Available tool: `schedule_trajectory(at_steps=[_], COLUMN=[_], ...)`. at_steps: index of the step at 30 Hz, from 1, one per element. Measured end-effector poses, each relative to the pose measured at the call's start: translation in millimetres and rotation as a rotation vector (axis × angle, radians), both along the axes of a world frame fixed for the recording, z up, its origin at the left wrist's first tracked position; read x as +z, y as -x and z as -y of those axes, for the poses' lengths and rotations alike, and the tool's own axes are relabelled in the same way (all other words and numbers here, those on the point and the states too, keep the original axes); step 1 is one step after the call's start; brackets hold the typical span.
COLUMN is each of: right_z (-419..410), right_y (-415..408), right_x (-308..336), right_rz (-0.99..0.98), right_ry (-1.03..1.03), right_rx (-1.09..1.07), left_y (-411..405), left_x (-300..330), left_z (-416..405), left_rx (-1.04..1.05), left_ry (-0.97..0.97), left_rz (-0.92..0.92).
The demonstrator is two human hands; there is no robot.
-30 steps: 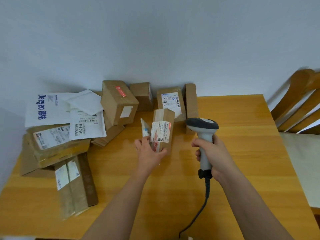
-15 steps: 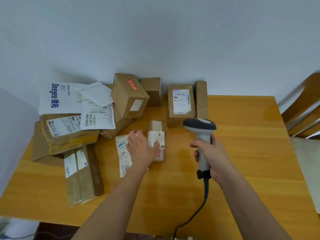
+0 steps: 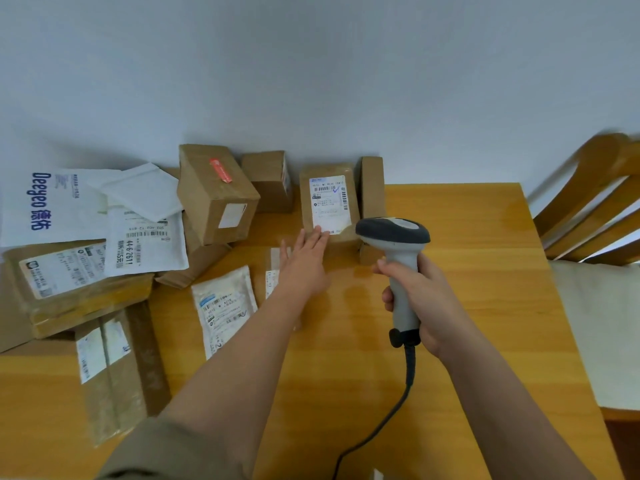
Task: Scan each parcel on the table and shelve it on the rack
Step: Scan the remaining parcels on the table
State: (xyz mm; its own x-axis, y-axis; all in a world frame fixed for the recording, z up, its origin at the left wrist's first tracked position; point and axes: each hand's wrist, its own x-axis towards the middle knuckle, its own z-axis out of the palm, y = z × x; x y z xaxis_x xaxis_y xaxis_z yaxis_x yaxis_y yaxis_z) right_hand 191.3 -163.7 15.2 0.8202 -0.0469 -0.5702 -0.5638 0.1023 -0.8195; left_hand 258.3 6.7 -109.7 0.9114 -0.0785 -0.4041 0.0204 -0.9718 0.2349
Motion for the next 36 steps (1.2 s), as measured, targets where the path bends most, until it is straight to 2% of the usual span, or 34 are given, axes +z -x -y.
schedule_trajectory(at_steps=[6,10,17,20,22,24,28,32,36], right_z=[-8,-11,1,9,16,22,35,38,33], right_y=[13,27,27,19,10,2,-11,-17,-11], right_x=[5,8,7,3,-1,-5,-12,-14,-11], right_rz=[0.002,0.019,0.034,0.018,0.006,-0.002,0.000,-0.014,-0.020], right_ry=[-0.017,-0.021,-0.018,-0.012,-0.009,0.001,0.017,0.021,0.013], right_rx=[-0.024,-0.040,-0.072,-0.074,-0.074,-0.066,-0.049,-0.052,-0.035], left_y=[30,40,22,3,-13,-29,-48,-36,1], left_x=[10,13,14,13,10,4,-7,-15,-10], left_z=[-6,-9,-5,7,13,17,17,15,22], left_rx=[-0.064,0.051,0.193,0.257,0.228,0.212,0.283,0.285,0.244], left_ry=[-0.017,0.149,0.284,0.255,0.196,0.159,0.203,0.244,0.223], left_rz=[0.021,-0.006,-0.017,0.065,0.080,0.066,-0.003,0.086,0.081])
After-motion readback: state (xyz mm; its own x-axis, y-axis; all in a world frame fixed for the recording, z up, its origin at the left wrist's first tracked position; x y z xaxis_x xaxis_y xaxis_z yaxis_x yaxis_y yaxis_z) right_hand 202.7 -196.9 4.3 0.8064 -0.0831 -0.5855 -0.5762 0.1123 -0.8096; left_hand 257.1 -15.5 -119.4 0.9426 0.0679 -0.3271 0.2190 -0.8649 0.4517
